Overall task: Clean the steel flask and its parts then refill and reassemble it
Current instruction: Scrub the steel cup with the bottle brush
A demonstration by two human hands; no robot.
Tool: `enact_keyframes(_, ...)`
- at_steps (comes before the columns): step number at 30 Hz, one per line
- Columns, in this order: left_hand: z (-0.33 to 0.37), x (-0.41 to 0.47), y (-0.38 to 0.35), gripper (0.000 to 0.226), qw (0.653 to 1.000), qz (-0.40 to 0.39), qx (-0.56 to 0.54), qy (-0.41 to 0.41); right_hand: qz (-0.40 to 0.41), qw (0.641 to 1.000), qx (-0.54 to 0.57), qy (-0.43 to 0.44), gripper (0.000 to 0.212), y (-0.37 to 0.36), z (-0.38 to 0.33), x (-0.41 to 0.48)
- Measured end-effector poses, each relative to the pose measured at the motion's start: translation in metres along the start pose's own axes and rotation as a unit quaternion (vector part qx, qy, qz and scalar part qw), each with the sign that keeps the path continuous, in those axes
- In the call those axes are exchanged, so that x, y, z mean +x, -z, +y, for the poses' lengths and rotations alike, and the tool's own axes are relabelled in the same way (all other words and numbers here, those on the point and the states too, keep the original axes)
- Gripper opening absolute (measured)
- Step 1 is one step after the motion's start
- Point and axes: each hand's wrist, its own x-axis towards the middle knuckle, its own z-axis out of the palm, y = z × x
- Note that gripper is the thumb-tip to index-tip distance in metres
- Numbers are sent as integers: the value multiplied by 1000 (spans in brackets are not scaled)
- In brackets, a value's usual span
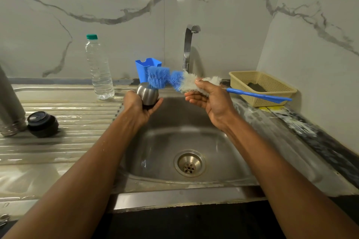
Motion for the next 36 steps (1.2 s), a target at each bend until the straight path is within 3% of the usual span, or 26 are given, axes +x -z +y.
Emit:
enact_keyframes(5,-6,-6,-8,36,1000,-8,9,2,-34,999,2,-6,16,-6,3,-1)
enact_keyframes(10,-2,-4,-3,34,1000,-5,3,6,1,1000,18,-8,15,1,1,0)
enact_keyframes(14,-7,-8,-8,34,1000,-14,15,14,-24,1000,7,-13,15,-6,4,0)
enact_keyframes(19,-5,-4,-4,38,1000,-4,24,5,19,1000,13,-9,16,3,-2,-2)
enact_keyframes(23,-9,-5,-9,41,999,-9,38,13,-11,1000,2,-17,16,-4,1,-3)
enact_keyframes(28,-4,-4,-5,41,1000,2,22,11,30,999,14,-10,17,6,-7,-3)
enact_keyframes(33,-7,-7,-10,41,999,-9,41,13,-6,1000,-6,-20,17,-4,-4,-4)
enact_keyframes(36,-4,-5,-6,40,999,2,39,10,16,1000,-17,-12,17,2,-9,-4)
